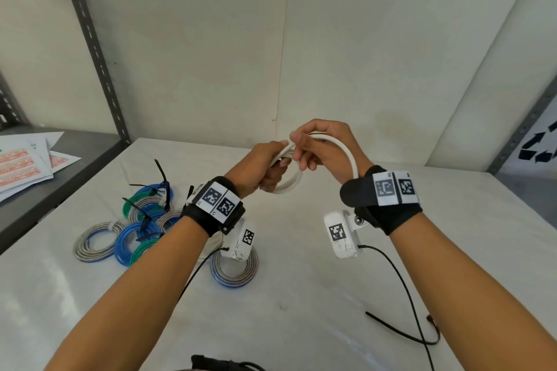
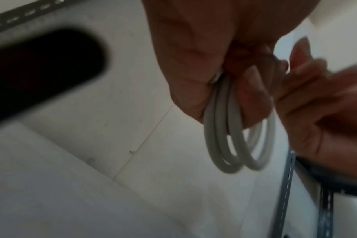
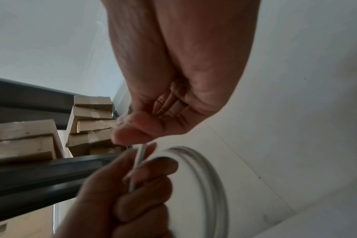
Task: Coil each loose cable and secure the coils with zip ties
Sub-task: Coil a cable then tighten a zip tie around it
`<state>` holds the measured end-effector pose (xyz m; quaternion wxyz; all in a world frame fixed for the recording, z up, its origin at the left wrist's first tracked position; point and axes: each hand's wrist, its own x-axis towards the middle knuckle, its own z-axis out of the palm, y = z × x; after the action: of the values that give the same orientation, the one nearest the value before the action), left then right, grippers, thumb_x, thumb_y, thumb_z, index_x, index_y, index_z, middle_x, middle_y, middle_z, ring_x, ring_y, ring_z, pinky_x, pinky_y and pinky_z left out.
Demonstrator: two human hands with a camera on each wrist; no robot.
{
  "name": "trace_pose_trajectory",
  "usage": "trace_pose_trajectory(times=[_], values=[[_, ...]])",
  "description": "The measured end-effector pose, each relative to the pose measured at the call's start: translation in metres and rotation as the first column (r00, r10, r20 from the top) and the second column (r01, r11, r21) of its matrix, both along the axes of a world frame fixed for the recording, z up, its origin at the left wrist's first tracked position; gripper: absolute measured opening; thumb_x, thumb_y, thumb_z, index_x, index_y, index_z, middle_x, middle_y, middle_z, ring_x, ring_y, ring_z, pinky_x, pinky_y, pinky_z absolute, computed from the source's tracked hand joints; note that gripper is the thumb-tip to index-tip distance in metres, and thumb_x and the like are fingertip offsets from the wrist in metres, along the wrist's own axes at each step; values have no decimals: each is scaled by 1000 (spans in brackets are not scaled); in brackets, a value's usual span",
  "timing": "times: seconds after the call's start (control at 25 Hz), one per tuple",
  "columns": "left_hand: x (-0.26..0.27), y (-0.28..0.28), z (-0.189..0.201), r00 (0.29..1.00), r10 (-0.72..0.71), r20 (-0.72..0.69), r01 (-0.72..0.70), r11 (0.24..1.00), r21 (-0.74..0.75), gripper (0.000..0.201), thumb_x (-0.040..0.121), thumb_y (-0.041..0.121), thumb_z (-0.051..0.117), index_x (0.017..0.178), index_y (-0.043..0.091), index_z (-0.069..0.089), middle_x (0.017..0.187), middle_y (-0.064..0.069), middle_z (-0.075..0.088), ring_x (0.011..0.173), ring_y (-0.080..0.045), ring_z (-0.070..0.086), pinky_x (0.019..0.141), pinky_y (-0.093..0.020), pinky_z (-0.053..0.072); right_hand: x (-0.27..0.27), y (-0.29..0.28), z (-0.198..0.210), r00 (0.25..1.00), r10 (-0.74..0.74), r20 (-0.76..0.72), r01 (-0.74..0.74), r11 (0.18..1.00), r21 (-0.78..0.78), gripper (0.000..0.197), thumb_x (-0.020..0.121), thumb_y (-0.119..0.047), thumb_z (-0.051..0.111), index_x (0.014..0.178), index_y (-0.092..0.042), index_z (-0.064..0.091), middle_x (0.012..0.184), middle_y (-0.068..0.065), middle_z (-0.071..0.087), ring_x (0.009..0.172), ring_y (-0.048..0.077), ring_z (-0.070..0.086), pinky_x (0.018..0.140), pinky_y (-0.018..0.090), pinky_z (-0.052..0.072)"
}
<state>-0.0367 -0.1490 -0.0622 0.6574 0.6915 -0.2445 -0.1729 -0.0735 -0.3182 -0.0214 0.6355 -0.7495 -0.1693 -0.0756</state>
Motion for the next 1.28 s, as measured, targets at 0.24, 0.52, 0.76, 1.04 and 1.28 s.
trace_pose_trajectory(times=[0.24, 0.52, 0.76, 1.04, 1.28], values=[[7, 19, 7, 954, 58, -294, -99, 987, -124, 53, 103, 44, 38, 55, 25, 28, 46, 8, 16, 40, -11, 6, 43, -24, 6, -11, -9, 0, 954, 215, -211, -168, 961, 217, 28, 103, -8, 49, 125, -5, 66, 107, 16, 72, 78, 24, 72, 63, 24, 55], [9, 22, 7, 961, 143, -235, -186, 968, -171, 48, 104, 42, 39, 62, 23, 29, 50, 7, 17, 41, -11, 12, 42, -25, 13, -2, -3, 0, 997, -65, -29, 63, 994, -86, 22, 100, -16, 62, 117, -3, 66, 83, 13, 75, 49, 17, 55, 50, 18, 43], [2, 14, 7, 948, -63, -312, -66, 921, -385, 49, 107, 48, 30, 71, 17, 44, 44, 8, 25, 34, -6, 21, 40, -21, 30, 7, 9, -22, 961, -254, 110, 264, 961, -82, 9, 99, -12, 62, 98, -4, 62, 74, 10, 73, 53, 18, 60, 49, 26, 46], [4, 16, 7, 931, -91, -353, -109, 855, -506, 48, 107, 48, 33, 69, 19, 41, 46, 8, 26, 33, -4, 21, 35, -18, 18, 6, 8, -28, 930, -325, 171, 337, 941, -41, 17, 91, -15, 73, 92, -5, 59, 75, 11, 65, 52, 26, 63, 46, 30, 49], [4, 14, 5, 913, -11, -408, -214, 838, -502, 61, 105, 50, 36, 51, 23, 31, 43, 7, 20, 34, -6, 14, 33, -19, 15, 2, 13, -26, 952, -251, 175, 256, 967, -7, 14, 92, -10, 72, 98, -7, 60, 89, 16, 66, 63, 28, 71, 55, 31, 56]])
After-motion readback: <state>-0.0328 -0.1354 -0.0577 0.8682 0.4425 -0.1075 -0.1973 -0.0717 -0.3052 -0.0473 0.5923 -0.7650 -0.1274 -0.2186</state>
